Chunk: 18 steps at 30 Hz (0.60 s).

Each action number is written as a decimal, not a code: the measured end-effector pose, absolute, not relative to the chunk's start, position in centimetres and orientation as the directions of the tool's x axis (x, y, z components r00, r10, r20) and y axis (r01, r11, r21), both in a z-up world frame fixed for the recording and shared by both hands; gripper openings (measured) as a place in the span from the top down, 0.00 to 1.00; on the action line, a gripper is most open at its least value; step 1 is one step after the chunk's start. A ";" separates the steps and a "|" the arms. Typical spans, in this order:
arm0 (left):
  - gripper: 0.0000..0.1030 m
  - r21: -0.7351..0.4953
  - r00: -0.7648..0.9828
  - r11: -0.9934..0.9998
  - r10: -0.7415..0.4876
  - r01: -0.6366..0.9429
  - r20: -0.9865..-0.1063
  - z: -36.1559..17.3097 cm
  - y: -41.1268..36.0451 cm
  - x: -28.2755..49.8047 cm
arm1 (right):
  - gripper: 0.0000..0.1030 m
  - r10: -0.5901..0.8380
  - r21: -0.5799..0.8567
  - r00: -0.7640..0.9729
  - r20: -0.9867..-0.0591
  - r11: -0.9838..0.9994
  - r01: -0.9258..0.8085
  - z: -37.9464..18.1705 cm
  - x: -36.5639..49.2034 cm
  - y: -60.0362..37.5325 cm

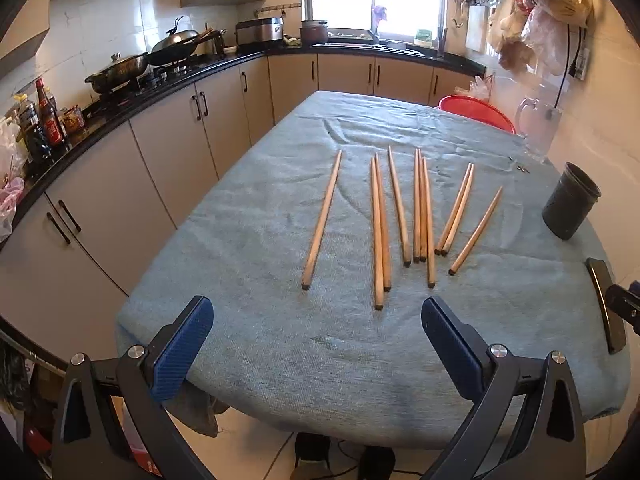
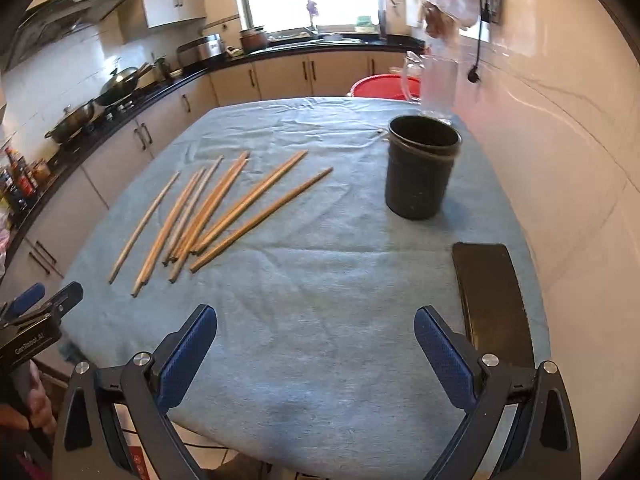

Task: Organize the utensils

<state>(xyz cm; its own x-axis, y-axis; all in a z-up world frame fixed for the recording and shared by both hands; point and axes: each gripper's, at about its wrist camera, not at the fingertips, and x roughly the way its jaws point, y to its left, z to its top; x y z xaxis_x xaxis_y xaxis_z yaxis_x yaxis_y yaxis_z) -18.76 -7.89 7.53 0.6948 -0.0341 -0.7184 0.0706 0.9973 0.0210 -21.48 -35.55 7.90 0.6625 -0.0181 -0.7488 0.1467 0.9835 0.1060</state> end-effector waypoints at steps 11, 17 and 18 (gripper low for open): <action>0.00 0.033 0.700 0.995 -0.040 0.091 -0.713 7.9 -8.3 -19.1 | 0.02 0.028 0.116 0.678 -0.734 0.990 0.084 8.1 -20.8 -34.3; 0.00 0.036 0.714 0.994 -0.047 0.100 -0.699 8.6 -8.6 -19.8 | 0.03 0.046 0.101 0.706 -0.707 0.994 0.036 9.2 -21.3 -33.5; 0.00 0.039 0.718 0.994 -0.050 0.107 -0.694 8.8 -8.7 -20.0 | 0.03 0.042 0.094 0.710 -0.703 0.995 0.034 9.3 -21.4 -33.4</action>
<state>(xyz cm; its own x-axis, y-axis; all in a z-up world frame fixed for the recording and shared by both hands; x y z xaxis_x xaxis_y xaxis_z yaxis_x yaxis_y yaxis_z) -19.97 -8.72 8.79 0.7180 -0.0499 -0.6943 0.1067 0.9935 0.0389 -21.43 -33.43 9.32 0.7103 0.0423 -0.7026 0.0335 0.9950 0.0939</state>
